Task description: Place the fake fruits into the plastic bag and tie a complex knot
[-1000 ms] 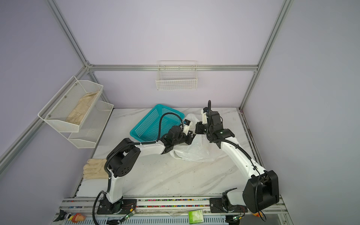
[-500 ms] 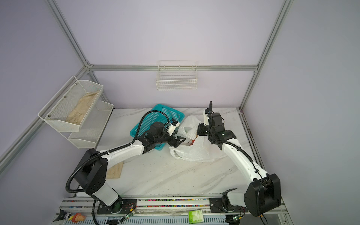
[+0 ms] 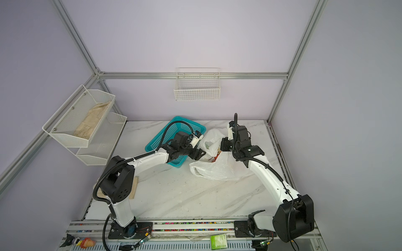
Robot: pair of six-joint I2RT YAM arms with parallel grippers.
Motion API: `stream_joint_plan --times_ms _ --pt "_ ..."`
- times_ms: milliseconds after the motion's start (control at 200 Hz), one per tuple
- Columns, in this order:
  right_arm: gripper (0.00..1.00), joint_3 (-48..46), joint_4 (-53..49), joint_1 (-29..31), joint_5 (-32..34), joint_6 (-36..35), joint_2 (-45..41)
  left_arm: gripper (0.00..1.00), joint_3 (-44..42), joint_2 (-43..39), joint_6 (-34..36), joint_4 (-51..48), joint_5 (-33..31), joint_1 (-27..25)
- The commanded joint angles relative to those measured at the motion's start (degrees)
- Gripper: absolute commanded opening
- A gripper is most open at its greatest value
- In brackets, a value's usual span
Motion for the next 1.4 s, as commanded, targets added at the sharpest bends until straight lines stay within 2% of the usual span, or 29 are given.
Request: stream_joint_plan --times_ms 0,205,340,595,770,985,1155,1260,1390 --pt "0.00 -0.7 -0.4 -0.3 0.1 -0.7 -1.5 0.80 8.3 1.0 -0.4 -0.7 0.8 0.0" --pt "0.00 -1.0 -0.1 -0.3 0.0 -0.8 -1.3 0.87 12.4 3.6 -1.5 -0.9 1.5 0.1" --pt "0.00 -1.1 -0.1 -0.3 0.0 -1.0 -1.5 0.85 15.0 5.6 -2.1 -1.2 1.5 0.1" --pt "0.00 -0.6 0.0 -0.3 0.5 -1.2 -1.7 0.66 19.1 8.5 -2.1 -4.2 2.4 0.1" --pt "0.00 0.6 0.5 -0.3 1.6 -1.7 -0.9 0.31 18.2 6.6 -2.8 -4.8 5.1 -0.1" --pt "0.00 3.4 0.6 -0.3 3.2 -2.0 1.0 0.01 10.9 -3.1 -7.7 -3.1 15.0 -0.4" --pt "0.00 6.6 1.7 -0.3 1.2 -0.7 4.4 0.00 8.1 -8.5 -17.4 -1.4 23.8 -0.3" --pt "0.00 10.8 1.1 -0.3 0.4 -0.8 10.8 0.00 7.9 -9.9 -23.1 -1.1 22.2 0.2" --pt "0.15 15.4 -0.8 -0.3 2.4 -1.9 15.5 0.00 7.9 -10.6 -30.9 0.7 19.1 1.5"
